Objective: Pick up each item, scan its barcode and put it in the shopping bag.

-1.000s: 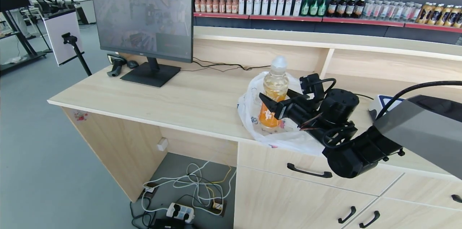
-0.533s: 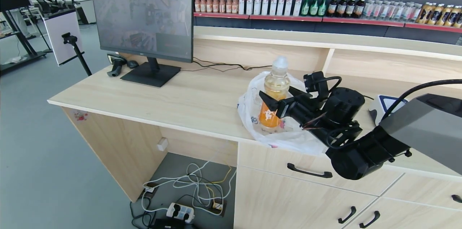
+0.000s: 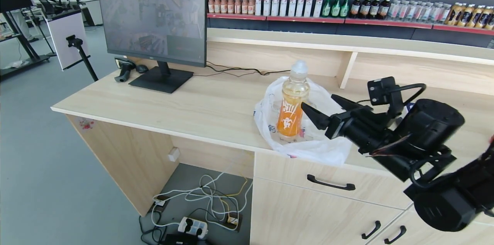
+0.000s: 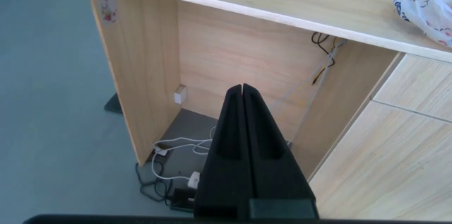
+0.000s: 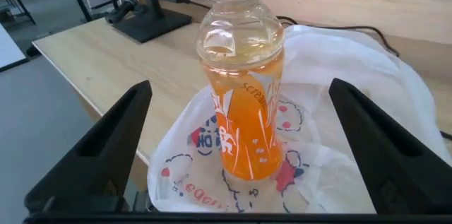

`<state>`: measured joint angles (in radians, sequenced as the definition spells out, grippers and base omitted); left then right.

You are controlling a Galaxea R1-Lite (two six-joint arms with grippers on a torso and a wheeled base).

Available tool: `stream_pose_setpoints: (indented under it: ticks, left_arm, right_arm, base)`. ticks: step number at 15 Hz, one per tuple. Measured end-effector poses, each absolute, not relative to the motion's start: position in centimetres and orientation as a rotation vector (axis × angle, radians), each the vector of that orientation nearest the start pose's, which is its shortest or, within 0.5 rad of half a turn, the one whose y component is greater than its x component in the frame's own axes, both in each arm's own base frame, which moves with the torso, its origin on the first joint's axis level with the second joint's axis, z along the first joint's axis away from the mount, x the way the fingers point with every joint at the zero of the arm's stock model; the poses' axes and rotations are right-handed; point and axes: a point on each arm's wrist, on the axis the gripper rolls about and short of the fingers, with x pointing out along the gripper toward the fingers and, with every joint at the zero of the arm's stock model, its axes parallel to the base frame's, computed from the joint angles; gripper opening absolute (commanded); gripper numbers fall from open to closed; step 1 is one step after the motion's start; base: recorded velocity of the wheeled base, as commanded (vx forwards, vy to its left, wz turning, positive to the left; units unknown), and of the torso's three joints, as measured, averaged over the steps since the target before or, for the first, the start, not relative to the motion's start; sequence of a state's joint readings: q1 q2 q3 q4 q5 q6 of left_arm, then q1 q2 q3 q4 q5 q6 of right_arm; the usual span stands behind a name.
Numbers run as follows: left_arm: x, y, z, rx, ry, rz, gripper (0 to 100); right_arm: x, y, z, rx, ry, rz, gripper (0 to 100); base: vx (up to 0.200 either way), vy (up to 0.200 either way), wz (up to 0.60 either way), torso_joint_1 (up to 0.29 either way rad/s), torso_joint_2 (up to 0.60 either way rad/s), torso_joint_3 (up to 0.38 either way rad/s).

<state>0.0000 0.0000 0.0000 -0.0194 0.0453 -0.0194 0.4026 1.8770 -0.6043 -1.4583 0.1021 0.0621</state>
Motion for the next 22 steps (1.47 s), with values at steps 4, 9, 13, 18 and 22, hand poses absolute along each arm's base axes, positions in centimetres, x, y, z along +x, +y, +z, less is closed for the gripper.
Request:
stream_pose_setpoints:
  ticks: [4, 9, 13, 18, 22]
  left_arm:
    - [-2.3, 0.1, 7.7, -0.022, -0.019, 0.046, 0]
    - [-2.3, 0.1, 7.7, -0.022, -0.019, 0.046, 0]
    - [-2.3, 0.1, 7.7, -0.022, -0.018, 0.046, 0]
    - [-2.3, 0.1, 7.7, -0.022, -0.017, 0.046, 0]
    - [-2.3, 0.1, 7.7, -0.021, -0.017, 0.046, 0]
  right_arm:
    - [21.1, 9.1, 16.4, 0.034, -0.141, 0.46, 100]
    - [12.8, 5.5, 15.3, -0.023, -0.072, 0.409, 100]
    - [7.7, 3.4, 13.9, -0.074, 0.061, 0.417, 100]
    - [-0.6, -0.3, 8.9, -0.197, 0.268, 0.429, 100]
    - [-2.8, -1.2, 8.9, -0.186, 0.107, 0.432, 100]
  base:
    - [0.0, 0.0, 0.0, 0.0, 0.0, 0.0]
    - [0.0, 0.0, 0.0, 0.0, 0.0, 0.0]
    - [0.0, 0.0, 0.0, 0.0, 0.0, 0.0]
    - [0.0, 0.0, 0.0, 0.0, 0.0, 0.0]
    - [0.0, 0.0, 0.0, 0.0, 0.0, 0.0]
